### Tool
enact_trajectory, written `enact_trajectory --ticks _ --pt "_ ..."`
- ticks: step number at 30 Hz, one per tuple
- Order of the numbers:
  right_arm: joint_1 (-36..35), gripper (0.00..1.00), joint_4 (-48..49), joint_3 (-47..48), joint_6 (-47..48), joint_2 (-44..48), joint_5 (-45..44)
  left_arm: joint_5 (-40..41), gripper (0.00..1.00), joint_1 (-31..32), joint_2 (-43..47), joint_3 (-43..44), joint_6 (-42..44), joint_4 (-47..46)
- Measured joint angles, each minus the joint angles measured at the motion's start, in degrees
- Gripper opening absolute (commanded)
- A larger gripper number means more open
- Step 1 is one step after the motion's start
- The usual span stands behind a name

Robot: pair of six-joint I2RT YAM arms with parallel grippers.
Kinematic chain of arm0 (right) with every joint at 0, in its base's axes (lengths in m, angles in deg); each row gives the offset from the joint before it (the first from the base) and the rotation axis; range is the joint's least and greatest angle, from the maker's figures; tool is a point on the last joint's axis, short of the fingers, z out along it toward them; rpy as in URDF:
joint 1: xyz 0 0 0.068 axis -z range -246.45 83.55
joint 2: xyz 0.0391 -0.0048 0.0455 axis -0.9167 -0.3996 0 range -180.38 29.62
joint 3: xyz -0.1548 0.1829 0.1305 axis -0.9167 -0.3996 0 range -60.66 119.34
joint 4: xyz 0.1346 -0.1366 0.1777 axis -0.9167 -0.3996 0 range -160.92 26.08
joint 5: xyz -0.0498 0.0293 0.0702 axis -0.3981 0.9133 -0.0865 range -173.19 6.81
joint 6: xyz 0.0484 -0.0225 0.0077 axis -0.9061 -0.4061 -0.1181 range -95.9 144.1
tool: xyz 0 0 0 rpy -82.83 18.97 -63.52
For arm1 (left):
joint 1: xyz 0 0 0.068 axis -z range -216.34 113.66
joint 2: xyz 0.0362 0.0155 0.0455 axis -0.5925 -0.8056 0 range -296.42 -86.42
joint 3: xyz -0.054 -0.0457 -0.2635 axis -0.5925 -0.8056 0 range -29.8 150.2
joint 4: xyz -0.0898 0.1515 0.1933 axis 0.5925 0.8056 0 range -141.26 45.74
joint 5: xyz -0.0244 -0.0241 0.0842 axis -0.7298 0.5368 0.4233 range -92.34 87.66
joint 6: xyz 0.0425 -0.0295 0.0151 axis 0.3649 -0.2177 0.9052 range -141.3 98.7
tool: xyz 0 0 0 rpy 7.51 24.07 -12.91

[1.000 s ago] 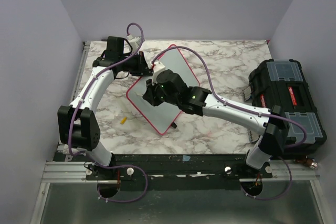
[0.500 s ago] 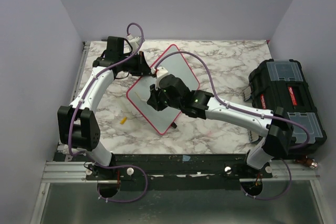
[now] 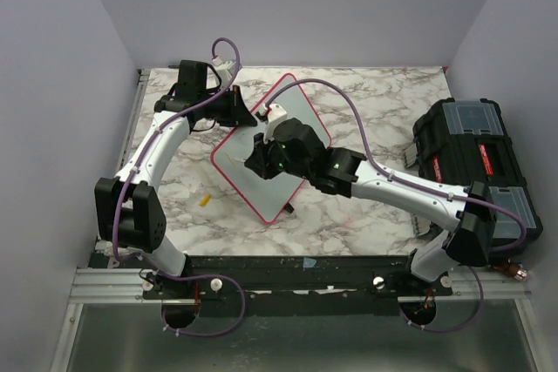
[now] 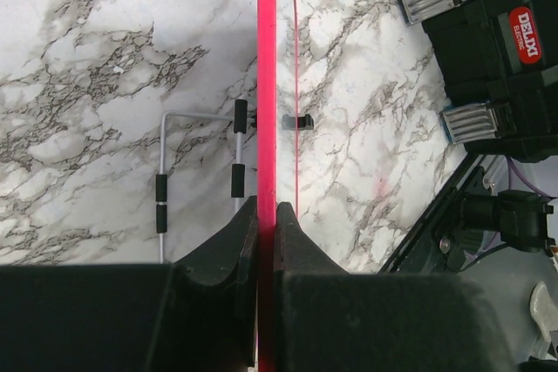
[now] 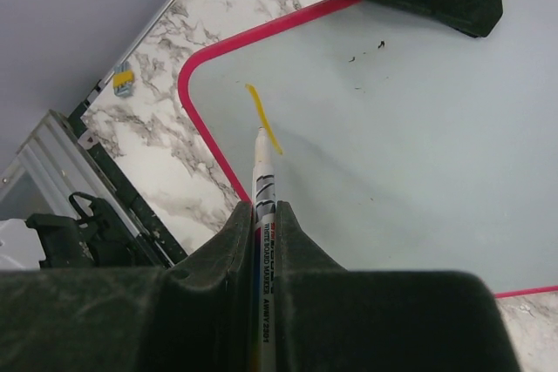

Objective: Write a sentence on the whiteboard

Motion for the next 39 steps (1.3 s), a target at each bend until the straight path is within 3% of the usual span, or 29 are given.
enact_trajectory --ticks 39 --pt "-0.4 0.01 1.7 5.2 0.1 -5.5 -3.5 0.9 0.00 0.4 0.3 -0.2 0.0 0.2"
